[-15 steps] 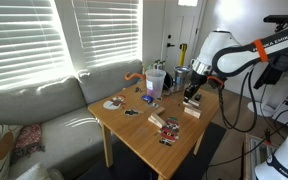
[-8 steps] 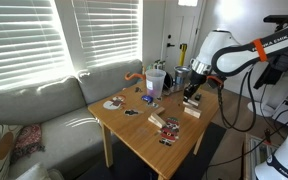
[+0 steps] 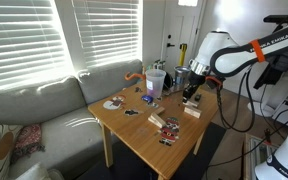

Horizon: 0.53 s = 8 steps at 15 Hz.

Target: Put the toy car on the table, then move the right wooden blocks in line with the middle blocks and put the toy car on the wooden blocks

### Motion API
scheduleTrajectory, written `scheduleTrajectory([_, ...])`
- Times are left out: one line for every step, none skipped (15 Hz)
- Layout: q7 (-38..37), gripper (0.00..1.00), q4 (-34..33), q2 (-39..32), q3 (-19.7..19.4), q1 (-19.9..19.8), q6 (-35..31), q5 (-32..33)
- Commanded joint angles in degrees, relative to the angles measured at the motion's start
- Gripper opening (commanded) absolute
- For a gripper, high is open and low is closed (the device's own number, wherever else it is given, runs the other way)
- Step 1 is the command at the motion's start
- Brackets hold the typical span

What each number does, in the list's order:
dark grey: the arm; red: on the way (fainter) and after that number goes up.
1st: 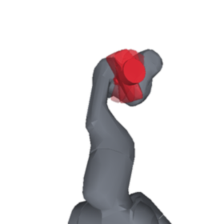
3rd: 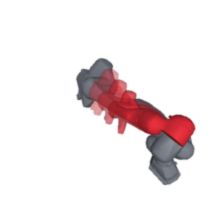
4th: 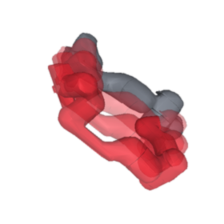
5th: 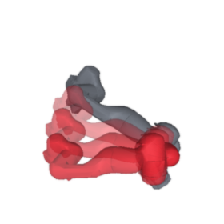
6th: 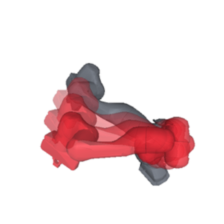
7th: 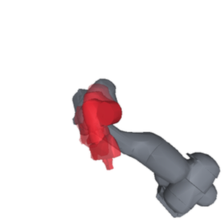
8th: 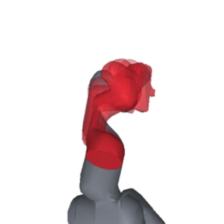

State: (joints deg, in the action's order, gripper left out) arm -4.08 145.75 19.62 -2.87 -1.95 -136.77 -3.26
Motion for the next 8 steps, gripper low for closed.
scheduleTrajectory([1.0,0.68,-1.1,-1.3,0.2,0.4,-0.3,-1.0])
scheduleTrajectory([1.0,0.74,-1.2,-1.5,0.3,0.4,-0.2,-1.0])
scheduleTrajectory([0.9,0.77,-1.3,-1.7,0.4,0.4,-0.2,-0.9])
scheduleTrajectory([0.9,0.72,-1.4,-1.9,0.5,0.4,-0.2,-0.8])
scheduleTrajectory([0.8,0.65,-1.5,-2.1,0.6,0.4,0.0,-0.7])
scheduleTrajectory([0.7,0.47,-1.5,-2.3,0.7,0.4,0.1,-0.6])
scheduleTrajectory([0.4,0.43,-1.6,-2.5,0.9,0.3,0.2,-0.4])
scheduleTrajectory([0.4,0.36,-1.6,-2.7,0.9,0.3,0.4,-0.3])
